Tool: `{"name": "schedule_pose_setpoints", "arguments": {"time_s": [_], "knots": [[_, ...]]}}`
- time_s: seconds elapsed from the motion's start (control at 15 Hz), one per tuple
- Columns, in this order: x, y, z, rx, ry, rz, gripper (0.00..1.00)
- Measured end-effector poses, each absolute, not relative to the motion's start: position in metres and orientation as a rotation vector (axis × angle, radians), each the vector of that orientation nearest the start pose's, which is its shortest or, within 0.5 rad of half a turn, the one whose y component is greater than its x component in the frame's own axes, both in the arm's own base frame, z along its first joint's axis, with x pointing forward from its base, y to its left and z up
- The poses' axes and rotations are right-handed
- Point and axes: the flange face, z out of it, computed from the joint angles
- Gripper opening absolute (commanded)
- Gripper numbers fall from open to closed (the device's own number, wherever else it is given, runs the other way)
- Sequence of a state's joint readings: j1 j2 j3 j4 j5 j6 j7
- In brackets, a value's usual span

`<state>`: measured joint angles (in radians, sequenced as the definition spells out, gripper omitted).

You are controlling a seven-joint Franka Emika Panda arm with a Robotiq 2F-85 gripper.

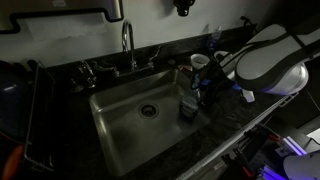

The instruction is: Remove the dish soap from the sink and put it on the counter

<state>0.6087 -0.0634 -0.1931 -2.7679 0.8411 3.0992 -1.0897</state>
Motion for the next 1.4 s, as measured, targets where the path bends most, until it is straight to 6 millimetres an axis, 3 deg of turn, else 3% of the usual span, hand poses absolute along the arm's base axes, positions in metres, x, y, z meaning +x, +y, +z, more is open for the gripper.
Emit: {"name": "schedule_pose_setpoints", "arguments": {"time_s": [0.27,0.67,1.4], "knots": [[0.391,0.091,0.25,-2.954,-0.99,-0.696,1.0],[0.396,0.088,0.229,-3.009,-0.971,-0.652,1.0],[0.418,0.101,0.236,-3.0,-0.821,-0.676,1.0]]}}
